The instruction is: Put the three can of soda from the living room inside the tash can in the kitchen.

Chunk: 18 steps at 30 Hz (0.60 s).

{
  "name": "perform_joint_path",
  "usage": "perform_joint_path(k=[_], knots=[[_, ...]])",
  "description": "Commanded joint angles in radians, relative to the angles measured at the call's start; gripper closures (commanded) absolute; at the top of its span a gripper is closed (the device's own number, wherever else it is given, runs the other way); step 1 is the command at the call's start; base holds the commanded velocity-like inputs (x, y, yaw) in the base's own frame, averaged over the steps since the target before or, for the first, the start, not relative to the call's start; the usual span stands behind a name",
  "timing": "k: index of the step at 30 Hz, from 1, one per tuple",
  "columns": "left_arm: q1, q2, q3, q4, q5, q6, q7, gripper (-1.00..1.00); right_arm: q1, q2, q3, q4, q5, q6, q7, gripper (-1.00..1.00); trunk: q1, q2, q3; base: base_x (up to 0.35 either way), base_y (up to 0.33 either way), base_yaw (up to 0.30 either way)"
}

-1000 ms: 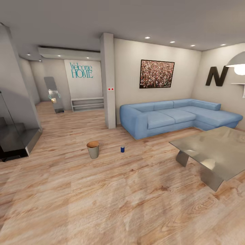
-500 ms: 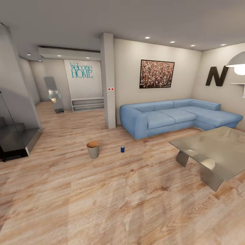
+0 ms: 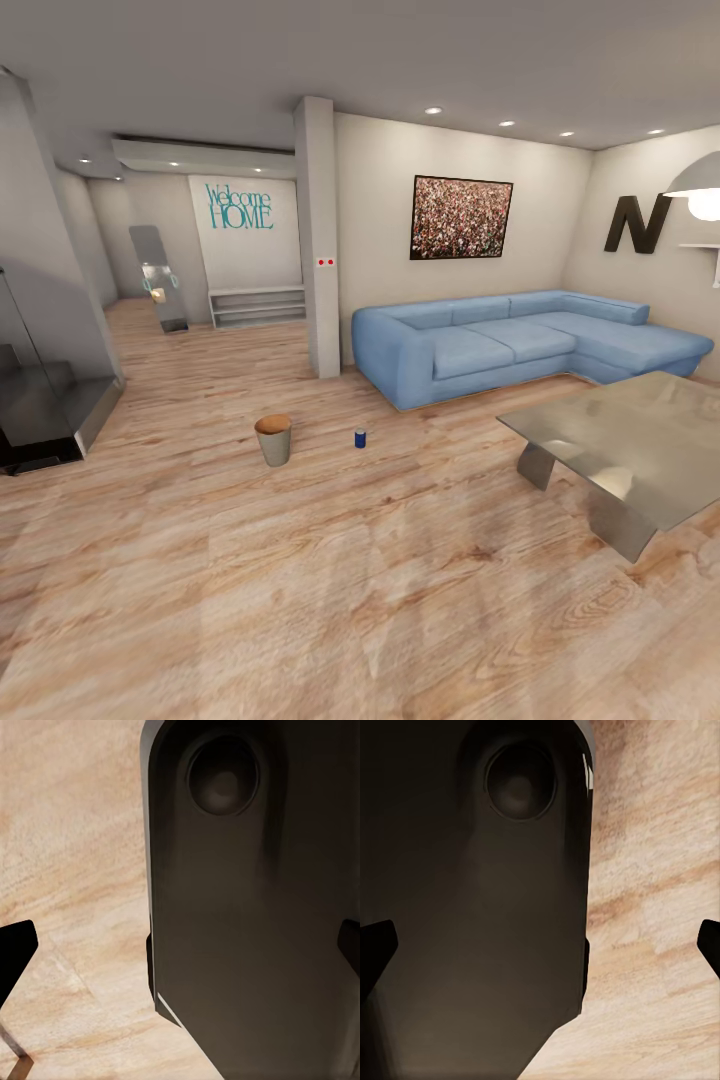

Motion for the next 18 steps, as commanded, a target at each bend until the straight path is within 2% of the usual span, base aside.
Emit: perform_joint_path(k=[1,18], knots=[[0.0,0.0,0.0,0.0,0.0,0.0,0.0,-1.0,0.0,0.0,0.0,0.0,0.0,0.0,0.0,-1.0,0.0,0.0,0.0,0.0,0.0,0.0],[0.0,0.0,0.0,0.0,0.0,0.0,0.0,-1.0,0.0,0.0,0.001,0.0,0.0,0.0,0.0,-1.0,0.0,0.0,0.0,0.0,0.0,0.0]])
